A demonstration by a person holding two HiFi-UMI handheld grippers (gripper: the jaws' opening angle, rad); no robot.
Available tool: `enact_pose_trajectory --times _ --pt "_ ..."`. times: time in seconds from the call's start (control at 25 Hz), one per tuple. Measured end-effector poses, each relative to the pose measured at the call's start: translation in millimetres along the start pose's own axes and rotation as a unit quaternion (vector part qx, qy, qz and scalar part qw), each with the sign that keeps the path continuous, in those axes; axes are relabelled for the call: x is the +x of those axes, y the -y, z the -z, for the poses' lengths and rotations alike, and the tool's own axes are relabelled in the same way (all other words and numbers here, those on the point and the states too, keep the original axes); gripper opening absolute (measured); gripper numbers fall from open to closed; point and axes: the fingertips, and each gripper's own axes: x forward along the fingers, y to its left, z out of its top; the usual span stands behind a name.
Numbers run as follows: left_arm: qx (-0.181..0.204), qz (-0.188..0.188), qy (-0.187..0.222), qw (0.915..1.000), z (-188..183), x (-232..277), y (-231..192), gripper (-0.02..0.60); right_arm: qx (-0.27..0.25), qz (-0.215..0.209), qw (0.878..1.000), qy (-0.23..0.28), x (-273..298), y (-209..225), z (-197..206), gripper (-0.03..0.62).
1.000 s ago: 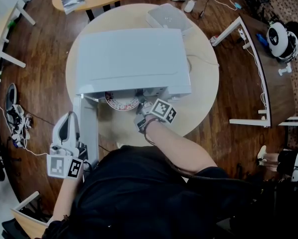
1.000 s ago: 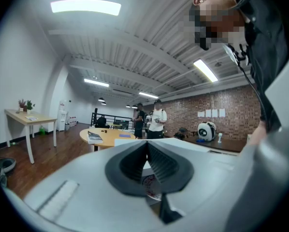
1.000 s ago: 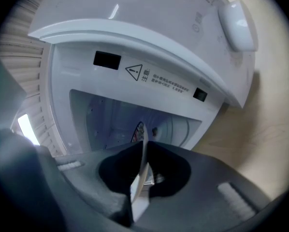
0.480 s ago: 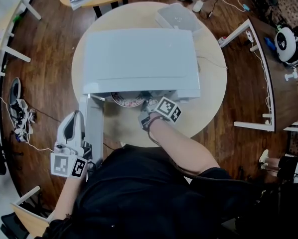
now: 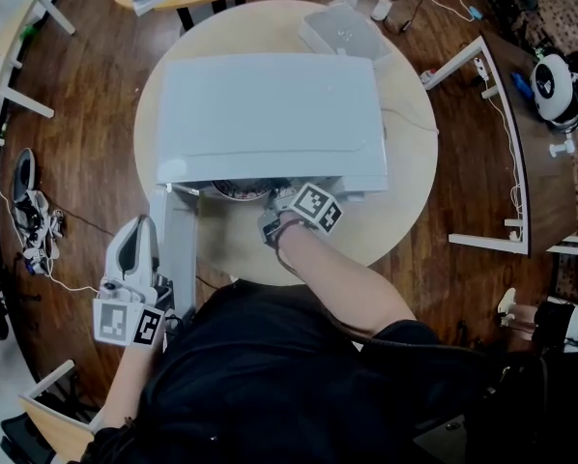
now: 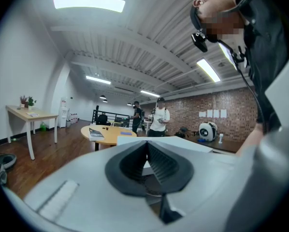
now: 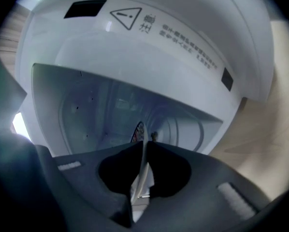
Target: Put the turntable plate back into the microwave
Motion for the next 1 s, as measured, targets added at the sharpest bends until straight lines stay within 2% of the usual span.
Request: enact_pose_trajectory --times 1.0 --pt "0.004 -0.001 -0.011 0.9999 0.3 -1.9 1.8 0.004 0.005 0.021 0.999 0.031 21.8 5.6 -13.8 0.02"
